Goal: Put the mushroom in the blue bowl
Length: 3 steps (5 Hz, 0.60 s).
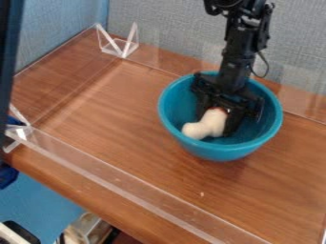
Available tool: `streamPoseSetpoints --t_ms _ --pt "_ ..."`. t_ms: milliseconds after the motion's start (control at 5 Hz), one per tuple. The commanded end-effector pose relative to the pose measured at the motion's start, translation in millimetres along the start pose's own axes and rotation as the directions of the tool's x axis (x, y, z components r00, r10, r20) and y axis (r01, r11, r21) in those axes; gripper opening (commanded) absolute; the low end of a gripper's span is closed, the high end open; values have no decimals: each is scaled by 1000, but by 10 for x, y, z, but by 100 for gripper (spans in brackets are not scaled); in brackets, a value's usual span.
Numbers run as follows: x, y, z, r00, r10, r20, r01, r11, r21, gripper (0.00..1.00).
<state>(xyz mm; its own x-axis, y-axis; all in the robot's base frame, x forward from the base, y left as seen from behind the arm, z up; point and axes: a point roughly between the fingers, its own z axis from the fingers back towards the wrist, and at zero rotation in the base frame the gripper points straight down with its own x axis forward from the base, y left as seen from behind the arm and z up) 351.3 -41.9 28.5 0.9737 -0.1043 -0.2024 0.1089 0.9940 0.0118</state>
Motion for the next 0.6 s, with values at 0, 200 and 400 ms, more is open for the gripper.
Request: streamPoseSetpoints --t_ms 0,200,400 --pt "-10 -87 -19 999 -33 -4 33 999 6 0" --pt "-41 -89 9 1000 -29 -4 29 1000 7 0" --pt "-71 -89 37 1000 -26 -4 26 1000 8 0"
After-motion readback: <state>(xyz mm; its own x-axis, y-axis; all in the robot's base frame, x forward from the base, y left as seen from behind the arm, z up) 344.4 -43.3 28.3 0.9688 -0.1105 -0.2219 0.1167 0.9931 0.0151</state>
